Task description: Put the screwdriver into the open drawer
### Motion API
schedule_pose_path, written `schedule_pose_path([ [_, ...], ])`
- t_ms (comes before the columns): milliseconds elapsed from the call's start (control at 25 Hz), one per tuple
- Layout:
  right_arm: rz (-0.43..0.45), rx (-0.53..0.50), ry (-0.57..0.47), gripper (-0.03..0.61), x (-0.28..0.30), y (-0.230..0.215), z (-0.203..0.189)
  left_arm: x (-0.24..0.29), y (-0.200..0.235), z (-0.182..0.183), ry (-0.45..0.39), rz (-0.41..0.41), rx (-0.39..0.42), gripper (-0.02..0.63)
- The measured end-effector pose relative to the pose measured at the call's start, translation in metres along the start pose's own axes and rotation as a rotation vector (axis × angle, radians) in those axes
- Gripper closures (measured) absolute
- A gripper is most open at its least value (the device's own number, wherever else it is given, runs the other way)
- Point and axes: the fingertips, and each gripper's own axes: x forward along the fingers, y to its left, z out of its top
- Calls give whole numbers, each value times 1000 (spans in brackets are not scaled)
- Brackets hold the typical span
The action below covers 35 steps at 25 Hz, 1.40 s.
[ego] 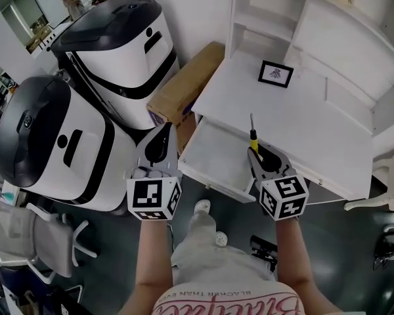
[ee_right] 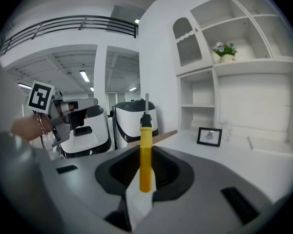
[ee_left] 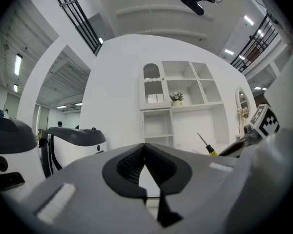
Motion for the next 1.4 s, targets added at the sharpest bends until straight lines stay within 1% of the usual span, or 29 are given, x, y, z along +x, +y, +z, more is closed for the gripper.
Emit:
schedule_pose_path([
  [400, 38, 30, 202, 499, 63, -2, -57, 46, 30, -31, 62, -11, -41, 604],
  [1000, 90, 96, 394, 499, 130, -10, -121, 92, 54, -94, 180, -34, -77, 604],
  [1400, 107, 166, 528, 499, 166, -11, -171, 119, 56, -138, 267, -87, -98, 604],
])
